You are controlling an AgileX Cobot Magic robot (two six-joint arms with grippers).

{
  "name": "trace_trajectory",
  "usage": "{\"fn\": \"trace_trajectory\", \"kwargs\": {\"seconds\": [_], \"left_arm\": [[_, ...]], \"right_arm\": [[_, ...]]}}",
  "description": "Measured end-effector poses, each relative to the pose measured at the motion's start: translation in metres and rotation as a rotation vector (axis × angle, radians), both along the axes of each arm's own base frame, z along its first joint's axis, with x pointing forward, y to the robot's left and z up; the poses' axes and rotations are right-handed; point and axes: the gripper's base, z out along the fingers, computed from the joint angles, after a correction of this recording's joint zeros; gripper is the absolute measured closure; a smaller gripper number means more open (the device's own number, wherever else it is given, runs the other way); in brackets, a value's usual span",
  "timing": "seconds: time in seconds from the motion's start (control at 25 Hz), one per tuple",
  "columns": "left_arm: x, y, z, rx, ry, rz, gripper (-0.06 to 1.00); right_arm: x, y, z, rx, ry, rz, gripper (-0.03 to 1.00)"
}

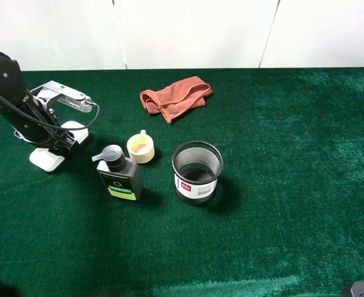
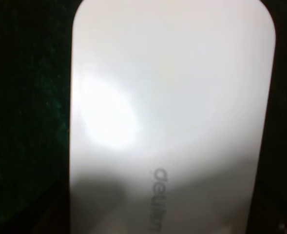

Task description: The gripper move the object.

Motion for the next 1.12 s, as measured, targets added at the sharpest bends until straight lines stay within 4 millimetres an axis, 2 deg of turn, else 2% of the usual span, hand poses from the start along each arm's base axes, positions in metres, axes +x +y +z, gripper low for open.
{"fn": "trace_trajectory", "kwargs": {"seconds": [0.36,0.56,0.8,1.12], "left_arm": [[0.0,0.0,0.001,0.003,0.008,-0.001,0.32],[0.008,-0.001,0.011,0.018,0.062,0.004,0.32],[0.023,-0.01,0.035,0.043,0.122,-0.017,0.32],[0.052,-0.046,0.085,0.047,0.082,-0.09,0.32]], "right_arm": [[0.0,0.0,0.0,0.0,0.0,0.0,0.27],[0.0,0.0,0.0,0.0,0.0,0.0,0.27],[0.0,0.0,0.0,0.0,0.0,0.0,0.27],[0.0,0.0,0.0,0.0,0.0,0.0,0.27]]}}
